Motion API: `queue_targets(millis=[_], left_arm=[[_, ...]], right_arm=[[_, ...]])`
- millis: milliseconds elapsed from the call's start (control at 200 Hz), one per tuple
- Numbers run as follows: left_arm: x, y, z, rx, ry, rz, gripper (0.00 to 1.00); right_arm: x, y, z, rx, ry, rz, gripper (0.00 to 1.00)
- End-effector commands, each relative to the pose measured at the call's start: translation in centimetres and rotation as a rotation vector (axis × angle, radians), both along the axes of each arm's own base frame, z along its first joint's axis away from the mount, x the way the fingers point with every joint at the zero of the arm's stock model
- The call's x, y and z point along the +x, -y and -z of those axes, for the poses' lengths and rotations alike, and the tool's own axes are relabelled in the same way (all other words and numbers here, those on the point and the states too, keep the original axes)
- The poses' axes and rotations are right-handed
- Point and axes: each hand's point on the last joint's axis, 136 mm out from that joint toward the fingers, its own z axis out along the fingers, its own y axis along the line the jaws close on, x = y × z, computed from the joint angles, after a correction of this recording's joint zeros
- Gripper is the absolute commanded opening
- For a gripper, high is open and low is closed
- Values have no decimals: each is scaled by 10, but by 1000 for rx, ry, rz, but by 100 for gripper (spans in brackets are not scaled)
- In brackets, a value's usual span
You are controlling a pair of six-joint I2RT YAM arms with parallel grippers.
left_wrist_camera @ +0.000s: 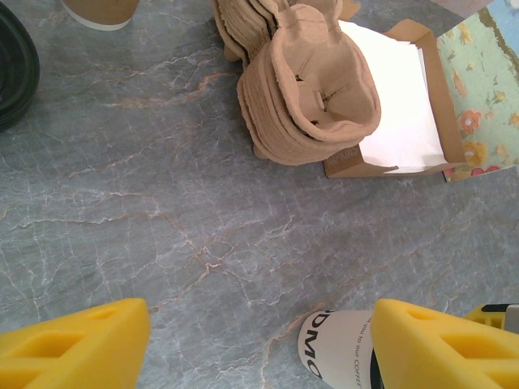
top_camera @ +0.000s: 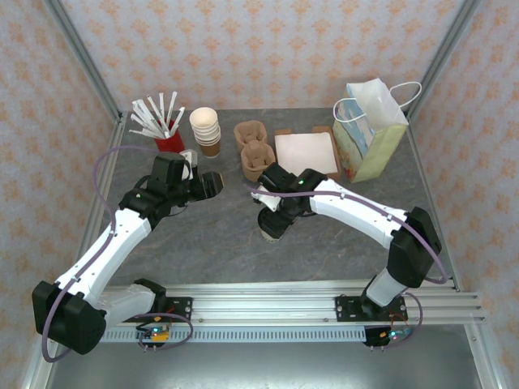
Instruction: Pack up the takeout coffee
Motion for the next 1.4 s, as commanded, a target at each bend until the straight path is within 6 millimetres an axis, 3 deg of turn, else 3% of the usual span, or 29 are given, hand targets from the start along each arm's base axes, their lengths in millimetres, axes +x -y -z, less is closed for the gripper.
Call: queue_targets(millis=[0,505,776,1021,1396], left_arm=[[-2,0,-5,17,17,13,73],[-1,2,6,6,-5,9,73],[1,2,-2,-2,11,10,73],[0,2,-6,1,17,15,73],[2,7,-8,-15,16,29,73]], right_arm=[[-6,10,18,-54,-32,19,70],[-14,26,54,-146,-34,52,68],[4,5,15,-28,46,59,69],[16,-9,-20,59,97,76,80],[20,-1,-49,152,106,173,86]])
